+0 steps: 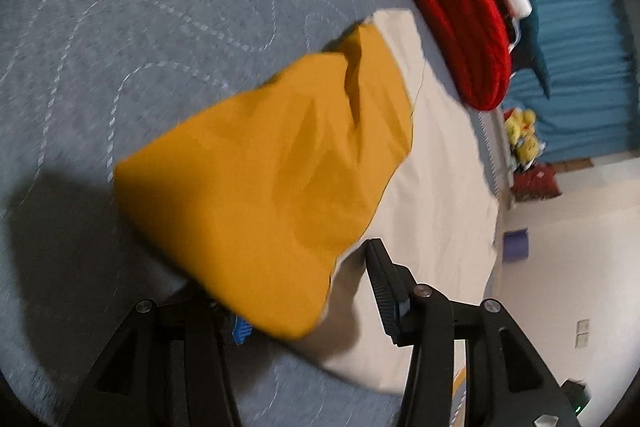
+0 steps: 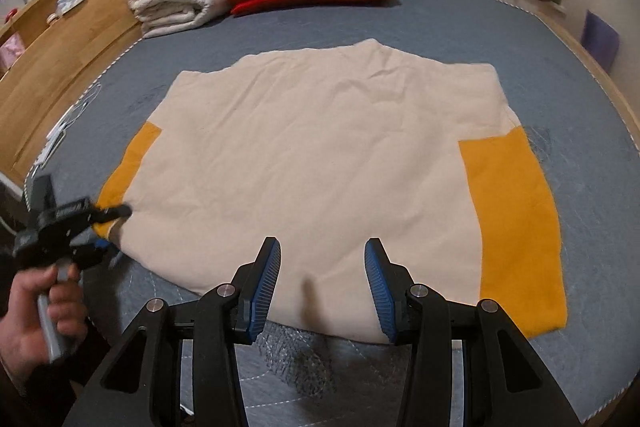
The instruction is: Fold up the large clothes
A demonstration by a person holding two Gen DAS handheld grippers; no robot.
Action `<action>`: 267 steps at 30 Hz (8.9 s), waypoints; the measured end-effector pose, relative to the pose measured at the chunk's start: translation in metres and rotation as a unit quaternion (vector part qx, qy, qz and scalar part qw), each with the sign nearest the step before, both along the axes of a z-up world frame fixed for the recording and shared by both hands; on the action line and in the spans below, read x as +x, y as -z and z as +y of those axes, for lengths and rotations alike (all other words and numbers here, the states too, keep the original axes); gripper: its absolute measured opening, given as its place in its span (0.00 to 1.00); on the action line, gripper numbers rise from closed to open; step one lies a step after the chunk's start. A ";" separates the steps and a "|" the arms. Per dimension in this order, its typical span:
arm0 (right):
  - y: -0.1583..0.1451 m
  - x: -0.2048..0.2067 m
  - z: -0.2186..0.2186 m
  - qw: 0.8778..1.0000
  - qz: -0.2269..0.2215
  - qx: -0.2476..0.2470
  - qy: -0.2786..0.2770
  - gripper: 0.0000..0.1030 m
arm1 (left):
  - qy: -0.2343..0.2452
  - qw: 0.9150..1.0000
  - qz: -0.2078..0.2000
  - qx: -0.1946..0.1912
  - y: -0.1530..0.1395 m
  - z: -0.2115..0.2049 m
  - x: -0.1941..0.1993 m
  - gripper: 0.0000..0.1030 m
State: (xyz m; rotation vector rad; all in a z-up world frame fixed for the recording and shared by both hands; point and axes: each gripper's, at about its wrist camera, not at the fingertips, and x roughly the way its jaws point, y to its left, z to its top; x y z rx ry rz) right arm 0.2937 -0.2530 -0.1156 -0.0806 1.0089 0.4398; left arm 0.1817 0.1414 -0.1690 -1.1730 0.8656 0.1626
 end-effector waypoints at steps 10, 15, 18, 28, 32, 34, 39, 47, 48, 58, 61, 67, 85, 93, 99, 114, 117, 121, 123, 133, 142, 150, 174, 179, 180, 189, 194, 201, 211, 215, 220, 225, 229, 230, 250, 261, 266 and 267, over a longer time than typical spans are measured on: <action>0.009 -0.018 -0.002 1.000 -0.008 0.009 -0.029 0.44 | -0.008 0.999 -0.046 0.010 -0.010 -0.005 0.005 0.12; 0.003 -0.037 0.006 0.999 -0.020 0.009 -0.035 0.44 | 0.019 0.996 -0.072 0.049 -0.051 -0.005 0.000 0.10; 0.000 -0.047 0.011 0.998 -0.029 0.008 -0.046 0.44 | 0.038 0.993 -0.073 0.085 -0.081 -0.002 -0.008 0.10; -0.005 -0.065 0.056 0.990 -0.039 0.031 -0.128 0.41 | 0.120 0.967 -0.029 0.223 -0.153 0.031 -0.047 0.10; 0.001 -0.073 0.085 0.982 -0.025 0.060 -0.178 0.40 | 0.112 0.966 -0.029 0.233 -0.140 0.031 -0.064 0.10; 0.007 -0.072 0.094 0.980 -0.010 0.071 -0.187 0.40 | 0.099 0.969 -0.022 0.226 -0.132 0.028 -0.067 0.10; 0.061 -0.058 0.122 0.974 0.074 -0.009 -0.212 0.40 | 0.104 0.960 -0.024 0.259 -0.141 0.009 -0.064 0.10; 0.003 -0.032 0.086 0.985 0.006 0.048 -0.166 0.40 | 0.167 0.928 -0.058 0.327 -0.199 -0.065 -0.026 0.10; -0.005 -0.030 0.076 0.986 -0.006 0.058 -0.154 0.40 | 0.178 0.924 -0.062 0.333 -0.204 -0.075 -0.021 0.10; -0.074 0.014 -0.113 0.983 -0.114 0.115 0.090 0.40 | 0.369 0.846 -0.114 0.367 -0.210 -0.287 0.056 0.09; -0.076 0.018 -0.164 0.974 -0.103 0.134 0.150 0.42 | 0.424 0.826 -0.106 0.355 -0.183 -0.346 0.070 0.09; -0.071 0.032 -0.228 0.958 -0.064 0.169 0.223 0.42 | 0.526 0.770 -0.040 0.359 -0.106 -0.430 0.076 0.14; -0.030 0.046 -0.184 0.980 0.096 0.160 0.075 0.47 | 0.436 0.841 -0.077 0.312 -0.156 -0.216 -0.008 0.53; 0.041 0.044 -0.159 0.981 0.160 0.040 0.103 0.47 | 0.338 0.922 -0.012 0.188 -0.115 -0.155 0.012 0.53; 0.035 0.029 -0.161 0.985 0.137 0.050 0.087 0.09 | 0.376 0.912 0.006 0.163 -0.093 -0.173 0.025 0.53; 0.052 0.011 -0.183 0.979 0.170 -0.004 0.112 0.06 | 0.437 0.877 -0.010 0.201 -0.098 -0.206 0.029 0.58; 0.052 0.013 -0.179 0.981 0.162 -0.018 0.108 0.06 | 0.456 0.863 0.022 0.217 -0.078 -0.207 0.029 0.59; 0.068 0.016 -0.169 0.976 0.185 -0.050 0.099 0.06 | 0.463 0.863 0.050 0.195 -0.057 -0.210 0.027 0.60; 0.071 0.016 -0.160 0.977 0.179 -0.080 0.086 0.06 | 0.464 0.861 0.047 0.203 -0.061 -0.212 0.025 0.60; 0.060 0.011 -0.163 0.980 0.160 -0.089 0.083 0.07 | 0.455 0.866 -0.006 0.207 -0.094 -0.194 0.017 0.35; 0.067 0.005 -0.155 0.980 0.154 -0.098 0.083 0.07 | 0.460 0.863 0.004 0.210 -0.088 -0.195 0.026 0.31; 0.039 -0.009 -0.160 0.986 0.099 -0.090 0.094 0.17 | 0.484 0.842 -0.020 0.236 -0.097 -0.203 0.021 0.20; 0.087 0.056 -0.174 0.968 0.183 0.045 0.163 0.79 | 0.347 0.937 0.013 0.025 -0.035 -0.127 0.117 0.73; 0.104 0.066 -0.186 0.954 0.215 0.084 0.193 0.79 | 0.349 0.936 0.003 -0.036 -0.013 -0.133 0.142 0.77; 0.105 0.066 -0.188 0.953 0.216 0.084 0.193 0.79 | 0.351 0.936 0.001 -0.036 -0.011 -0.135 0.146 0.77; 0.105 0.082 -0.166 0.960 0.186 0.098 0.186 0.25 | 0.358 0.933 -0.041 -0.003 -0.013 -0.152 0.169 0.64; 0.095 0.087 -0.158 0.960 0.153 0.112 0.205 0.11 | 0.358 0.931 -0.063 0.025 -0.039 -0.150 0.183 0.37; 0.075 0.118 -0.134 0.963 0.115 0.137 0.202 0.07 | 0.356 0.924 -0.103 0.090 -0.094 -0.118 0.218 0.34; 0.049 0.163 -0.059 0.985 0.056 0.102 0.126 0.06 | 0.274 0.958 0.021 0.081 -0.049 -0.016 0.234 0.55; 0.062 0.161 -0.049 0.987 0.081 0.065 0.123 0.07 | 0.268 0.957 0.006 0.110 -0.076 -0.010 0.211 0.54; 0.060 0.157 -0.062 0.982 0.096 0.066 0.149 0.13 | 0.386 0.910 0.030 0.151 -0.092 -0.060 0.185 0.54; 0.066 0.133 -0.073 0.979 0.125 0.075 0.143 0.20 | 0.424 0.878 0.086 0.207 -0.064 -0.084 0.171 0.62; 0.082 0.110 -0.069 0.983 0.145 0.017 0.114 0.20 | 0.403 0.888 0.053 0.215 -0.091 -0.092 0.157 0.55; 0.083 0.105 -0.071 0.983 0.146 0.010 0.115 0.20 | 0.417 0.879 0.050 0.227 -0.085 -0.098 0.150 0.56; -0.071 -0.034 -0.075 0.980 -0.102 -0.038 0.165 0.85 | 0.261 0.881 -0.062 0.389 -0.194 -0.127 0.006 0.94; -0.075 -0.120 -0.023 0.983 -0.110 -0.049 0.135 0.88 | 0.257 0.890 -0.045 0.374 -0.166 -0.175 -0.051 0.97; -0.056 -0.114 -0.014 0.986 -0.098 -0.050 0.122 0.88 | 0.262 0.888 -0.040 0.377 -0.158 -0.175 -0.042 0.97; -0.053 -0.112 -0.012 0.987 -0.094 -0.047 0.124 0.88 | 0.262 0.888 -0.040 0.375 -0.157 -0.176 -0.042 0.97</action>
